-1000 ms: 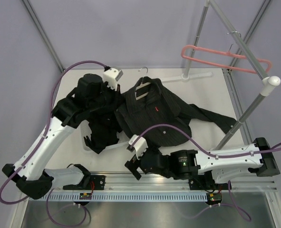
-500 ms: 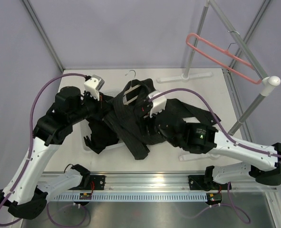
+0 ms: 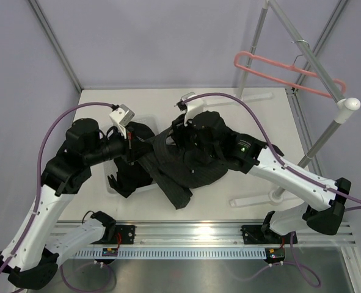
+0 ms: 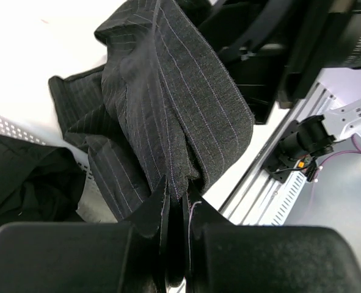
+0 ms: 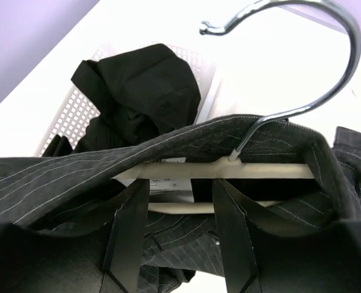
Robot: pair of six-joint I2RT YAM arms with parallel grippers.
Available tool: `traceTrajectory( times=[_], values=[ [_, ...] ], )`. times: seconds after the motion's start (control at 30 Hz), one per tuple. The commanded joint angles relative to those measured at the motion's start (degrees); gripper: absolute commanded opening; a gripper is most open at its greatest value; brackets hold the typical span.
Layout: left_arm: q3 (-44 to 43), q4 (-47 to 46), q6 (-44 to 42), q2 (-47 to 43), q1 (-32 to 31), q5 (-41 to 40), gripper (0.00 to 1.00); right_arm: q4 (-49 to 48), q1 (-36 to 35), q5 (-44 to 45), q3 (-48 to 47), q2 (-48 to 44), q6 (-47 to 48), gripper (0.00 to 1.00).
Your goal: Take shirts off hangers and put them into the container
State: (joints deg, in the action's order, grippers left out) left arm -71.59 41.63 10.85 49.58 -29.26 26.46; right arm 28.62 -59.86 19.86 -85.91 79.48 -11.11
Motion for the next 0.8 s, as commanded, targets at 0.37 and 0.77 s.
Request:
traceTrajectory(
  times=[0.37, 0.77],
  values=[
    [0.8, -6.3, 1.5, -1.9, 0.2, 5.7, 0.0, -0.1, 1.8, -2.4, -1.0, -6.7, 2.4, 0.55],
    [0.7, -7.1, 2.5, -2.6, 0.1, 8.2, 0.0, 0.0, 2.1, 0.2, -1.0, -6.9, 4.3, 0.54]
  ],
)
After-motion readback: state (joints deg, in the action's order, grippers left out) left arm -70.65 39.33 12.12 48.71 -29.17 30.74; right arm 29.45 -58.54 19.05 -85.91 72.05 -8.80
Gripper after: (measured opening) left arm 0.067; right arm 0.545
